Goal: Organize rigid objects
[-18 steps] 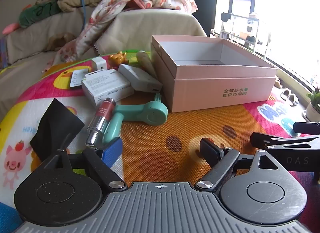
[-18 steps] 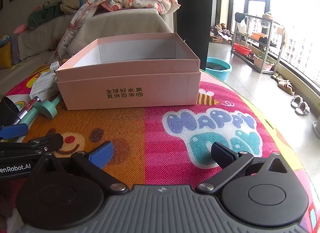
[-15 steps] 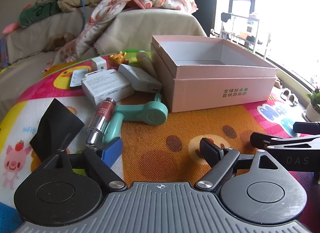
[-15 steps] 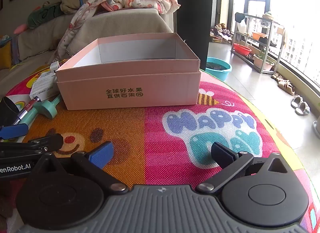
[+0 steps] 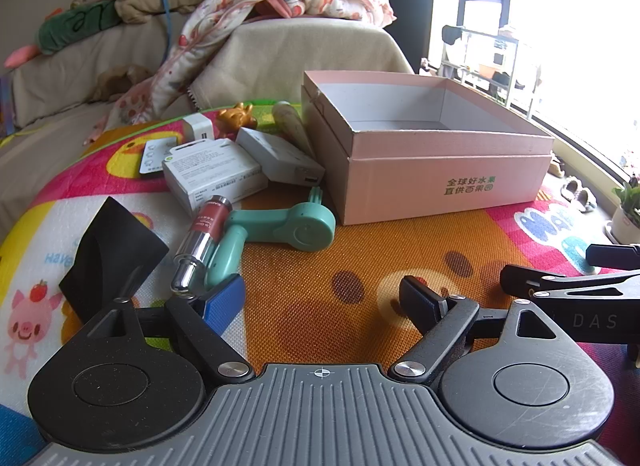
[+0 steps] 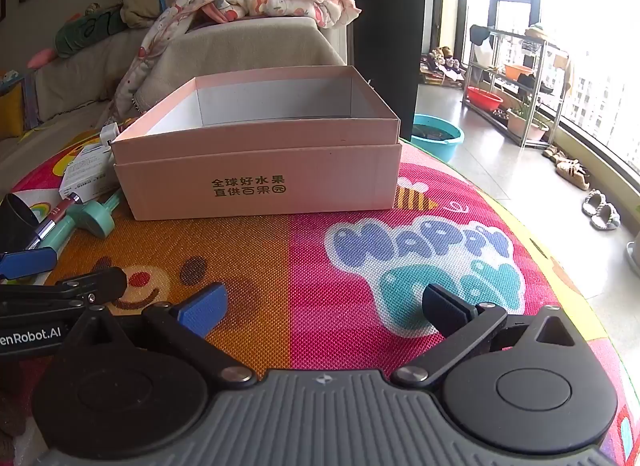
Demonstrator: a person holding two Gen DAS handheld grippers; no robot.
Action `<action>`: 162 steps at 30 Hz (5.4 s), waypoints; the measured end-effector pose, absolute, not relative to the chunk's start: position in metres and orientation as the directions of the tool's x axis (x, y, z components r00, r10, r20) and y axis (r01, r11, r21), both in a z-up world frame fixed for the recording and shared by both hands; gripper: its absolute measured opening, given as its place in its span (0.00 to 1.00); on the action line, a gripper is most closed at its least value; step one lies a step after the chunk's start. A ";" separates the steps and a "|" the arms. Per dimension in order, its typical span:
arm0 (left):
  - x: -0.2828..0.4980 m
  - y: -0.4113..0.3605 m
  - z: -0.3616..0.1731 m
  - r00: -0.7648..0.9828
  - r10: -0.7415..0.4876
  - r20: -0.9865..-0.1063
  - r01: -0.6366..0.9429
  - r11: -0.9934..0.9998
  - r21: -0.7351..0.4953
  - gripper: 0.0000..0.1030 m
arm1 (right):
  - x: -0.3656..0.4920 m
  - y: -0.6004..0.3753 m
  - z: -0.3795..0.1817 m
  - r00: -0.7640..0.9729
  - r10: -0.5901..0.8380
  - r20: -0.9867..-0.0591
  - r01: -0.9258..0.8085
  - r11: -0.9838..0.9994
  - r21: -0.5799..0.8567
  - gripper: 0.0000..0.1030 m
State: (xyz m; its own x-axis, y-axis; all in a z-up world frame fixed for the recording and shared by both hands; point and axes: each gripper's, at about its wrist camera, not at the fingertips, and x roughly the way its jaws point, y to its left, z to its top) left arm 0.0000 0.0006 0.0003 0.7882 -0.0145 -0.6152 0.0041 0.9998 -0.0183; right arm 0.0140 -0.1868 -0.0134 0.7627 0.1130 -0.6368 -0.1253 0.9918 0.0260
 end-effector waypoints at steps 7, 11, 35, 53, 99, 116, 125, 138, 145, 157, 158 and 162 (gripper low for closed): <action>0.000 0.001 0.000 0.788 -0.015 -0.615 0.004 1.000 -0.018 0.86 | 0.014 -0.187 -0.013 0.763 0.113 -0.637 -0.125 0.992 0.026 1.00; 0.000 0.001 0.000 0.788 -0.015 -0.615 0.004 1.000 -0.019 0.86 | 0.014 -0.187 -0.013 0.763 0.113 -0.636 -0.125 0.992 0.026 1.00; 0.000 0.000 0.001 0.788 -0.008 -0.616 0.003 1.000 -0.008 0.86 | 0.014 -0.185 -0.013 0.763 0.111 -0.637 -0.125 0.992 0.023 1.00; -0.056 0.035 0.030 0.830 -0.095 -0.550 0.084 0.995 -0.045 0.81 | 0.033 -0.183 -0.004 0.685 0.125 -0.718 -0.158 0.987 0.022 1.00; -0.040 0.196 0.005 0.890 -0.135 -0.435 -0.056 0.916 -0.397 0.52 | 0.057 0.004 0.001 0.696 0.201 -0.690 -0.269 0.963 0.009 0.83; -0.070 0.106 0.027 0.787 -0.276 -0.552 0.211 0.961 -0.180 0.52 | -0.035 -0.124 0.040 0.761 0.273 -0.589 -0.410 0.906 -0.109 0.68; -0.013 0.042 0.107 0.815 -0.383 -0.435 0.353 0.923 -0.151 0.51 | -0.054 -0.205 0.062 0.862 0.240 -0.446 -0.294 0.954 -0.055 0.68; 0.136 0.016 0.143 0.818 -0.404 -0.409 0.319 0.911 -0.263 0.50 | 0.040 -0.183 0.098 0.914 0.269 -0.305 -0.284 0.959 -0.005 0.79; 0.056 0.059 0.071 0.838 -0.308 -0.450 0.242 0.950 -0.198 0.51 | 0.004 -0.192 0.034 0.850 0.272 -0.451 -0.290 0.957 0.031 0.83; -0.014 0.116 0.034 0.839 -0.109 -0.534 0.071 0.993 -0.092 0.50 | -0.014 -0.185 0.013 0.841 0.289 -0.458 -0.284 0.955 0.082 0.83; -0.010 0.117 0.034 0.837 -0.111 -0.535 0.061 0.992 -0.111 0.50 | -0.014 -0.186 0.012 0.840 0.287 -0.460 -0.278 0.957 0.089 0.83; 0.005 0.117 0.031 0.828 -0.114 -0.549 0.011 0.982 -0.188 0.50 | -0.012 -0.187 0.011 0.834 0.284 -0.472 -0.268 0.958 0.102 0.83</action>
State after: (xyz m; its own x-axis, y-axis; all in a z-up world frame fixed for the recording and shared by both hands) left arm 0.0053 0.1168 0.0309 0.8278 -0.1144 -0.5493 0.0107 0.9820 -0.1884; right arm -0.0122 -0.1867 0.0106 0.8343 0.2841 -0.4724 -0.2682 0.9579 0.1024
